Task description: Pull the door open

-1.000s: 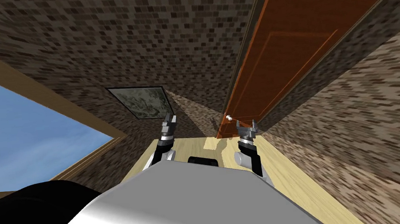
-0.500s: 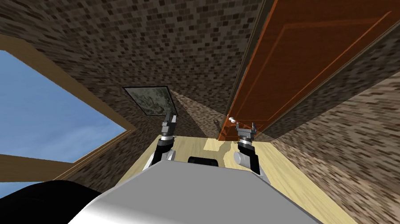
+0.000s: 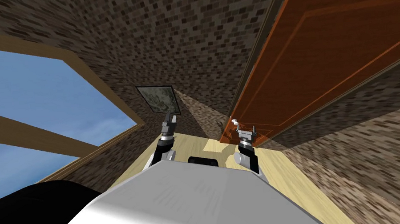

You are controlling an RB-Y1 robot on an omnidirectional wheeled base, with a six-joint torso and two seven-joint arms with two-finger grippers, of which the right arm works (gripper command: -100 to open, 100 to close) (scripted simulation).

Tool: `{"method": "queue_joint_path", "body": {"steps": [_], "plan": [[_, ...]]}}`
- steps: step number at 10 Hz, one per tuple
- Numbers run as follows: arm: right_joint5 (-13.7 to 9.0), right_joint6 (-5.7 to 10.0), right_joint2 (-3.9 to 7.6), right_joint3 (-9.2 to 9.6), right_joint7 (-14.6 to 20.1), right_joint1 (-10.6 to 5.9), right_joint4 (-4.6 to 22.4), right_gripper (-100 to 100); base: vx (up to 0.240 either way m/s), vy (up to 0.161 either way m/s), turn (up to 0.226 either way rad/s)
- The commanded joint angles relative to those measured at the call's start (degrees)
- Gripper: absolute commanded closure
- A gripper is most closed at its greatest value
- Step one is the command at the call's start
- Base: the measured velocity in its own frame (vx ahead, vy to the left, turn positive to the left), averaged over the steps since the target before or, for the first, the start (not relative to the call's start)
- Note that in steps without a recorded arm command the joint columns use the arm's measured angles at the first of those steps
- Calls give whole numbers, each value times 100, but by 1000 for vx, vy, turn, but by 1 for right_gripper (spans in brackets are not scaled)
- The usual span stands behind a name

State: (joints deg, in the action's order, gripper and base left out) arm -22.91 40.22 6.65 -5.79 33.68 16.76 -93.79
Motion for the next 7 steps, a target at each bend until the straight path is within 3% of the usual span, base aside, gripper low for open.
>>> {"method": "queue_joint_path", "body": {"steps": [1, 3, 7], "plan": [[-158, 76, 11, -17, 163, -52, 251, -100, -5, -103, 183], [-259, 111, 26, -36, 262, -93, 405, -100, -10, -86, 148], [-664, 251, 85, -113, 658, -256, 1023, -100, -10, -90, 191]]}}
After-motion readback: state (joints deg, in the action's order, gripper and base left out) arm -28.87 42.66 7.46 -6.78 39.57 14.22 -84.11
